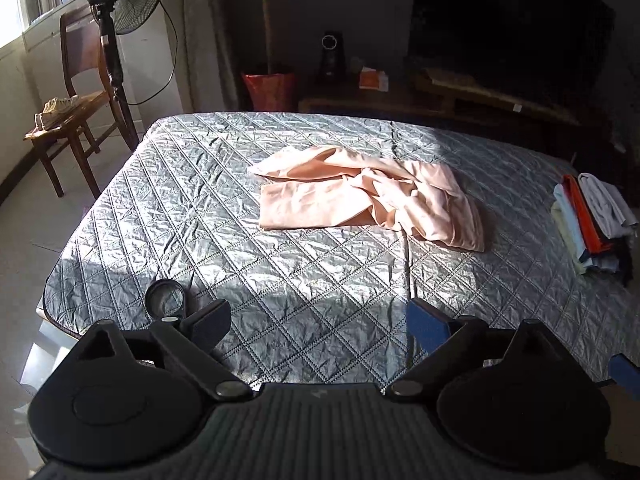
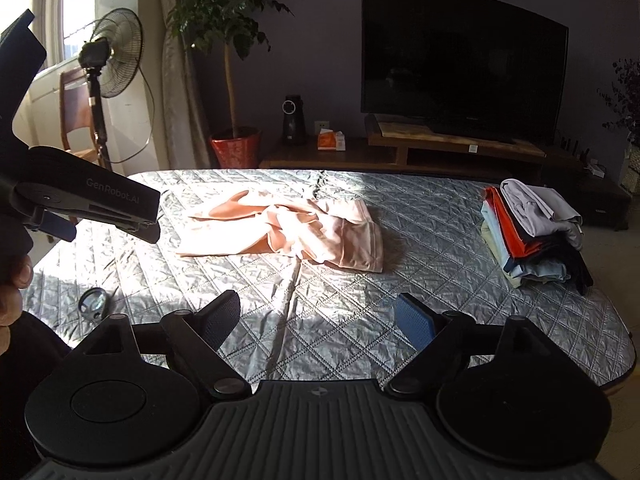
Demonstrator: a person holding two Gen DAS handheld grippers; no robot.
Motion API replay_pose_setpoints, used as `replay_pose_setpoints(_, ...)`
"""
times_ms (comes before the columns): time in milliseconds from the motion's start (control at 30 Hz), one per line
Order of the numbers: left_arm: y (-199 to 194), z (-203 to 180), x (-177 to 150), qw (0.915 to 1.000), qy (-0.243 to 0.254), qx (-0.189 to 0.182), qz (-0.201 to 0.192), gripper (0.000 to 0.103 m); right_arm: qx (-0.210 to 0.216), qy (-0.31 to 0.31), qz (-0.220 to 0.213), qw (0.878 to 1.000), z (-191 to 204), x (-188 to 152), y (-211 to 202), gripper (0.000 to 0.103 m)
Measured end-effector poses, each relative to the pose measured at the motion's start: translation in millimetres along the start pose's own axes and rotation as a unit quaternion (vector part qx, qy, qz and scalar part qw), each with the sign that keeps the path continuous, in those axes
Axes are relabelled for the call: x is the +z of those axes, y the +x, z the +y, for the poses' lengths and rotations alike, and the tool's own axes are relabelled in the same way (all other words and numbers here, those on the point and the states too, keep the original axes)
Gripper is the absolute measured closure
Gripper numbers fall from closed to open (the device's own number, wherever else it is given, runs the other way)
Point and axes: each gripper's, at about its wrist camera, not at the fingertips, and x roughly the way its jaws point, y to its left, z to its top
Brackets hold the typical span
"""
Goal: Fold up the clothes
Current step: 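Raise both tools back and bring them toward the crumpled pink garment, then close the right gripper on the pink garment's edge and lift it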
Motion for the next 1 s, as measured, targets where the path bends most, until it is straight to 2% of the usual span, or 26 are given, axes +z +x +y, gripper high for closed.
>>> replay_pose_setpoints(200, 50, 10, 39, 0.9999, 0.004, 0.01, -0.002, 0.01, 0.006, 0.036, 0.01, 0.999, -26, 12, 54, 0.019)
replay_pose_setpoints(267, 71, 14, 52, 0.9999, 0.005, 0.013, -0.002, 0.009, 0.008, 0.032, 0.012, 0.999, -33, 18, 80, 0.029)
replay_pose_setpoints(433, 121, 19, 83, 0.9998, 0.01, 0.015, 0.0, 0.01, 0.009, 0.045, 0.02, 0.999, -57, 39, 150, 0.038)
replay_pose_setpoints(567, 153, 14, 100, 0.9993, 0.031, 0.011, -0.021, 0.011, 0.0, 0.052, 0.046, 0.998, -82, 50, 217, 0.038)
replay_pose_setpoints(667, 173, 17, 102, 0.9996, 0.02, -0.008, -0.016, 0.011, -0.005, 0.032, 0.076, 0.997, -93, 46, 264, 0.038)
replay_pose_setpoints(733, 186, 21, 102, 0.9998, 0.011, -0.018, 0.001, 0.011, -0.006, 0.038, 0.092, 0.995, -99, 41, 288, 0.038)
replay_pose_setpoints(833, 200, 24, 104, 0.9998, 0.002, -0.017, 0.013, 0.011, -0.008, 0.063, 0.11, 0.992, -108, 32, 318, 0.04)
replay_pose_setpoints(1000, 214, 36, 103, 0.9995, -0.015, 0.004, 0.028, 0.01, -0.004, 0.066, 0.115, 0.991, -106, 24, 343, 0.04)
